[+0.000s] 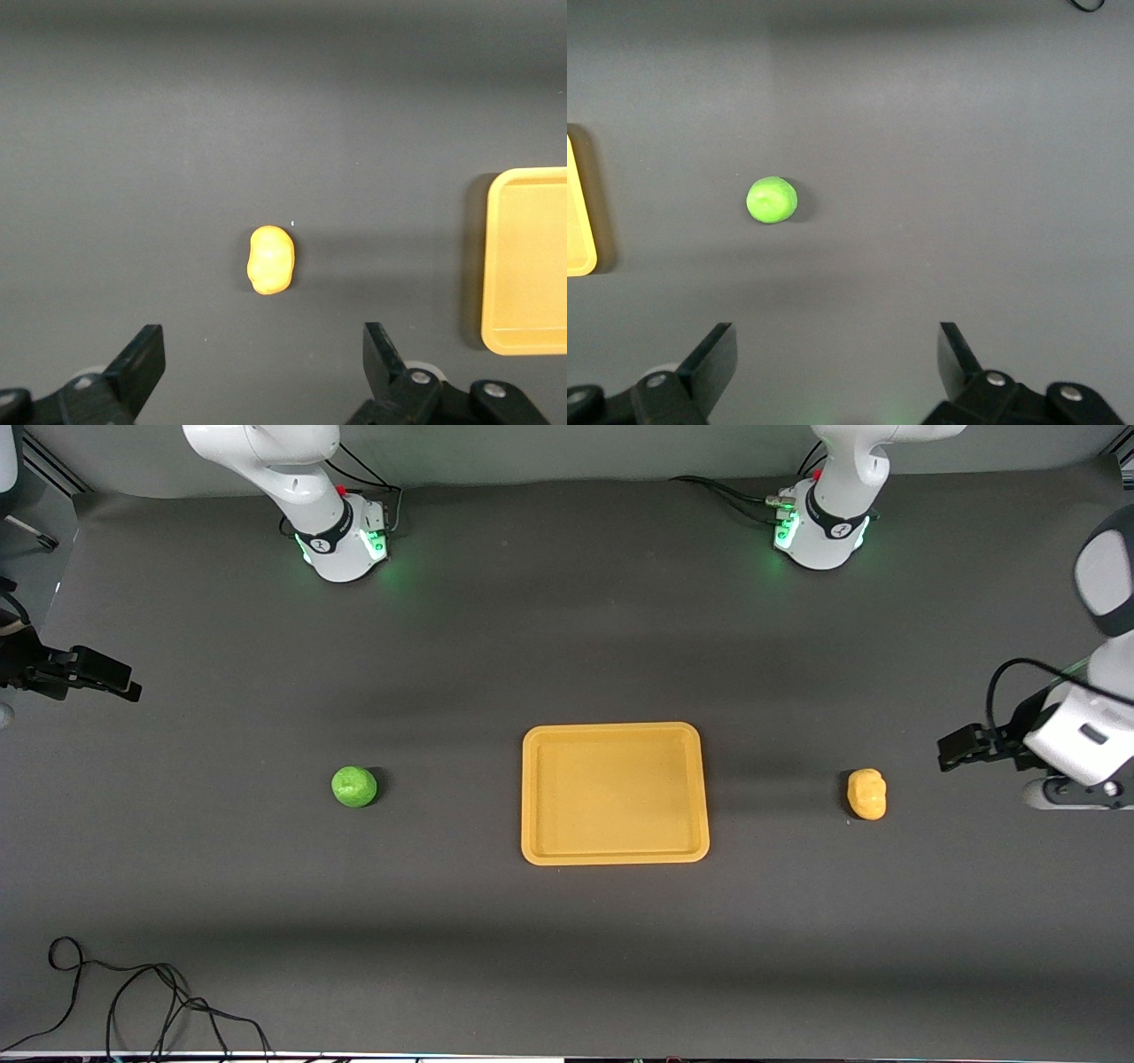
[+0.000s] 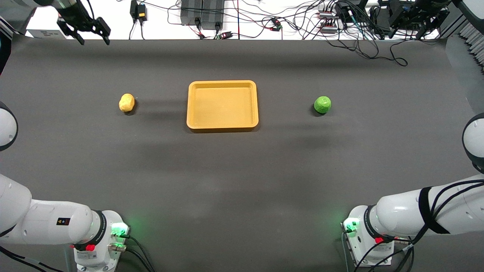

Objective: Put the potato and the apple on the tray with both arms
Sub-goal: 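Reach the left gripper down to the yellow potato and grasp it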

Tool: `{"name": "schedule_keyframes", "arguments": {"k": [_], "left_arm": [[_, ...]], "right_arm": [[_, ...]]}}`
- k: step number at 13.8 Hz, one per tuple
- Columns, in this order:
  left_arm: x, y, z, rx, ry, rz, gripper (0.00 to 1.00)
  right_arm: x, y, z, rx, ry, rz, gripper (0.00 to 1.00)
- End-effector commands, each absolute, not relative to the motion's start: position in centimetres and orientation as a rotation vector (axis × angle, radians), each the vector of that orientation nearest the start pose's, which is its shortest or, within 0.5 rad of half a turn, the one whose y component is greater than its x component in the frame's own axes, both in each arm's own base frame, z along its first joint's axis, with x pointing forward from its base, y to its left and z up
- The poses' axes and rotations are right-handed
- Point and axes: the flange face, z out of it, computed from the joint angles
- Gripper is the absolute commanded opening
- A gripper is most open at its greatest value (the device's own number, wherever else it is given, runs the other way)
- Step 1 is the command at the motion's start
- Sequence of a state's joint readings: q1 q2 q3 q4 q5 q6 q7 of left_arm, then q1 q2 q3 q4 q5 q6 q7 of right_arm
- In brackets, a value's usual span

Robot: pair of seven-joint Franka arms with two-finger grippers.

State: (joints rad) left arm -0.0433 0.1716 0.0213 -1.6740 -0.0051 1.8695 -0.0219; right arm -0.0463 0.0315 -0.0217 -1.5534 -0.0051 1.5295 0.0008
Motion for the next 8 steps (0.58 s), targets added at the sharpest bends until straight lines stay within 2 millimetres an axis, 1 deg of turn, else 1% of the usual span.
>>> {"name": "schedule_keyframes", "arguments": {"k": [1, 2, 3, 4, 5, 6, 7, 8], "left_arm": [[60.5, -1.1, 45.7, -3.133, 0.007, -0.056, 0.99], [60.2, -1.2, 43.8, -3.133, 0.009, -0.041, 0.99], [60.0, -1.0, 41.5, -3.133, 0.007, -0.001, 0.99], [60.0, -0.9, 40.1, -3.132, 0.003, 0.012, 0.99], [60.2, -0.1, 38.7, -3.131, -0.016, 0.033, 0.99], [60.0, 0.0, 37.1, -3.129, -0.003, 0.057, 0.99], [59.8, 0.1, 35.6, -3.129, 0.034, 0.055, 0.99], [59.4, 0.4, 33.9, -3.131, 0.06, 0.008, 0.99]], "right_arm": [[55.5, -3.7, 62.0, -3.142, 0.087, 0.087, 1.0], [55.6, -3.8, 61.9, -3.141, 0.089, 0.092, 1.0], [55.6, -3.8, 61.9, -3.141, 0.094, 0.089, 1.0], [55.6, -3.8, 62.0, -3.141, 0.099, 0.089, 1.0], [55.6, -3.8, 62.0, -3.141, 0.099, 0.089, 1.0], [55.6, -3.8, 62.0, -3.135, 0.098, 0.089, 1.0], [55.6, -3.8, 62.0, -3.131, 0.098, 0.089, 1.0], [55.6, -4.0, 62.0, -3.131, 0.098, 0.088, 1.0]]}}
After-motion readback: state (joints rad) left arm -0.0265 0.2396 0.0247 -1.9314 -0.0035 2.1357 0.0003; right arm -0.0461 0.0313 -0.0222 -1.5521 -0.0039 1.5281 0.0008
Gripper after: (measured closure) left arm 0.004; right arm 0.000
